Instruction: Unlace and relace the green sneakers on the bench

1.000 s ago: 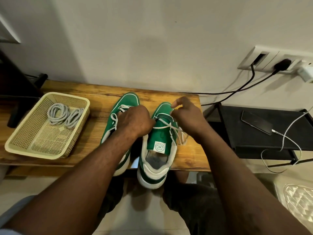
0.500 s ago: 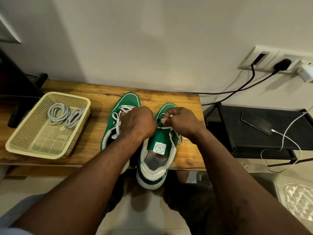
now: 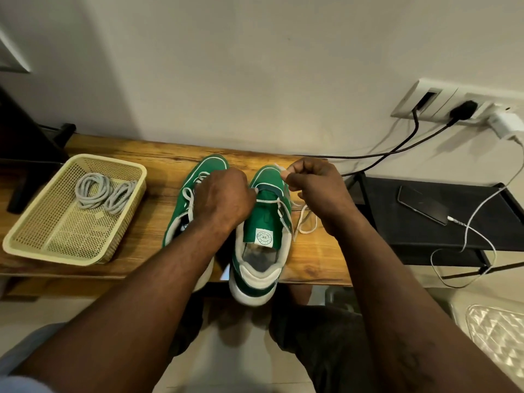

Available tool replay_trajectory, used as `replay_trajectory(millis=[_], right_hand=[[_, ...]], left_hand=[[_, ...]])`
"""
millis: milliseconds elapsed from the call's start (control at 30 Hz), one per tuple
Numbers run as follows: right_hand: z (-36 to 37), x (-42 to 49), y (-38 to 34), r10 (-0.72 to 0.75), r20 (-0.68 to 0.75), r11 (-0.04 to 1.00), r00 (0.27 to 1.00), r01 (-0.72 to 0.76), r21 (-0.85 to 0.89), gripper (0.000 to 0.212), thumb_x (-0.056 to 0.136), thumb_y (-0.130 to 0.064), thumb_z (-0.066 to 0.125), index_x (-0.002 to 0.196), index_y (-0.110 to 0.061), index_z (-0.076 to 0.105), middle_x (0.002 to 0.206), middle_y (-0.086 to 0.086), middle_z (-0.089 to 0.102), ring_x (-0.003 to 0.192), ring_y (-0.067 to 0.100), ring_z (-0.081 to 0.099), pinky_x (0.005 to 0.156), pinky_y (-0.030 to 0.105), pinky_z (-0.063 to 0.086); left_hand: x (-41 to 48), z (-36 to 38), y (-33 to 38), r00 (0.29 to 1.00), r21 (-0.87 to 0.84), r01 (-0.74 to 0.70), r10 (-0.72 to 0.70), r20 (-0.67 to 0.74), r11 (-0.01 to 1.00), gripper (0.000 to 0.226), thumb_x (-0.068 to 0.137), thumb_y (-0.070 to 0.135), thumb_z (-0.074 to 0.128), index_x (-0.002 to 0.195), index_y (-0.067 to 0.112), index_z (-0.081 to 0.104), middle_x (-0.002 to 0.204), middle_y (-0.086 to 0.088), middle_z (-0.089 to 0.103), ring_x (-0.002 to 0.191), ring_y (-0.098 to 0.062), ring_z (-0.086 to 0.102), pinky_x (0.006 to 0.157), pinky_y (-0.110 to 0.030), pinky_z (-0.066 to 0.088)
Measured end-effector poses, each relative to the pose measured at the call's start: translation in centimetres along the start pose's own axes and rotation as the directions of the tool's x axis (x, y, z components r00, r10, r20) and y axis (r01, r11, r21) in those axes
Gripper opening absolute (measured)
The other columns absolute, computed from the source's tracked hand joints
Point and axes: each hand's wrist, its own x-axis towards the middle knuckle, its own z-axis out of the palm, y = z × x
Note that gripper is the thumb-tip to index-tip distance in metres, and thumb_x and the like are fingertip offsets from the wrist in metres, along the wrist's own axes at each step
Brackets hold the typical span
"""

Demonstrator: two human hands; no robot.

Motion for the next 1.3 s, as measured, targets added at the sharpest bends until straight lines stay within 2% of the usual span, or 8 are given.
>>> replay_trajectory(millis=[233, 367, 467, 533, 667, 900, 1100, 1300], right_hand=[[-0.3, -0.9, -0.8, -0.059, -0.113, 0.998, 0.992, 0.06, 0.0, 0.01, 0.09, -0.023, 0.075, 0.082, -0.019, 0.073, 0.076, -0.004, 0.072, 0.072, 0.016, 0.064, 0.071, 0.037, 0.053], [-0.6, -2.0, -1.8, -0.026, -0.102, 0.991, 0.994, 0.039, 0.126, 0.012, 0.091, -0.007, 0.068, 0.095, -0.018, 0.072, 0.087, 0.009, 0.076, 0.078, 0.022, 0.074, 0.076, 0.043, 0.061], [-0.7, -3.3, -2.7, 0.029, -0.039, 0.952, 0.999, -0.016, 0.306, 0.015, 0.095, 0.002, 0.059, 0.106, -0.006, 0.065, 0.092, 0.012, 0.079, 0.08, 0.028, 0.077, 0.072, 0.038, 0.062], [-0.7, -4.5, -3.4, 0.027, 0.017, 0.915, 0.999, -0.032, 0.403, 0.01, 0.099, 0.0, 0.059, 0.104, -0.006, 0.064, 0.095, 0.013, 0.08, 0.086, 0.031, 0.078, 0.077, 0.039, 0.062], [-0.4, -6.9, -4.9, -0.054, 0.032, 0.866, 0.998, 0.03, 0.499, 0.006, 0.097, -0.009, 0.071, 0.091, -0.009, 0.07, 0.085, 0.004, 0.075, 0.082, 0.018, 0.074, 0.07, 0.032, 0.06], [-1.5, -10.5, -5.6, -0.005, 0.03, 0.795, 1.0, -0.014, 0.606, 0.015, 0.095, -0.008, 0.072, 0.084, -0.016, 0.064, 0.078, 0.002, 0.068, 0.063, 0.01, 0.055, 0.06, 0.025, 0.041], [-1.1, -12.7, -4.9, 0.02, 0.054, 0.801, 0.998, -0.049, 0.596, 0.03, 0.095, -0.004, 0.069, 0.072, -0.019, 0.058, 0.082, 0.012, 0.072, 0.063, 0.014, 0.056, 0.06, 0.026, 0.04], [-0.3, -12.4, -3.6, 0.039, -0.011, 0.973, 0.999, -0.035, 0.229, 0.014, 0.09, -0.004, 0.069, 0.102, -0.01, 0.066, 0.1, 0.007, 0.078, 0.089, 0.018, 0.071, 0.075, 0.034, 0.055]], left_hand=[[-0.5, -4.3, 0.9, 0.985, -0.611, -0.104, -0.001, -0.17, 0.785, 0.012, 0.098, 0.03, 0.072, 0.09, 0.024, 0.077, 0.078, 0.009, 0.076, 0.072, -0.004, 0.071, 0.07, -0.023, 0.051], [-1.0, -5.4, -0.7, 0.94, -0.391, -0.051, -0.088, -0.33, 0.919, 0.022, 0.095, 0.019, 0.066, 0.113, 0.027, 0.076, 0.108, 0.005, 0.076, 0.1, -0.02, 0.068, 0.088, -0.04, 0.057], [-2.4, -5.8, -1.0, 0.97, -0.128, -0.034, 0.002, -0.242, 0.991, 0.05, 0.087, 0.012, 0.067, 0.132, 0.034, 0.067, 0.139, 0.002, 0.06, 0.129, -0.031, 0.049, 0.097, -0.045, 0.046], [-3.6, -6.2, -0.2, 0.981, -0.185, -0.145, 0.117, -0.157, 0.972, 0.056, 0.084, 0.008, 0.07, 0.134, 0.035, 0.066, 0.142, 0.003, 0.058, 0.13, -0.027, 0.049, 0.097, -0.042, 0.047], [-6.7, -7.1, 1.8, 0.91, -0.736, 0.037, 0.281, 0.304, 0.676, 0.06, 0.087, -0.008, 0.065, 0.132, 0.032, 0.066, 0.121, 0.008, 0.076, 0.114, -0.015, 0.07, 0.1, -0.051, 0.057], [-10.1, -8.6, 1.9, 0.917, -0.918, 0.092, 0.327, 0.229, 0.386, 0.016, 0.098, 0.014, 0.069, 0.106, 0.0, 0.074, 0.09, -0.013, 0.076, 0.084, -0.025, 0.073, 0.088, -0.041, 0.058], [-12.5, -8.5, 0.6, 0.98, -0.94, 0.11, 0.121, 0.157, 0.324, 0.019, 0.101, 0.022, 0.068, 0.087, 0.014, 0.079, 0.072, -0.003, 0.063, 0.066, -0.017, 0.056, 0.074, -0.04, 0.049], [-12.4, -9.3, -0.8, 0.996, -0.843, -0.009, 0.083, 0.042, 0.538, 0.018, 0.1, 0.024, 0.069, 0.088, 0.012, 0.077, 0.067, 0.011, 0.069, 0.059, 0.0, 0.06, 0.059, -0.02, 0.048]])
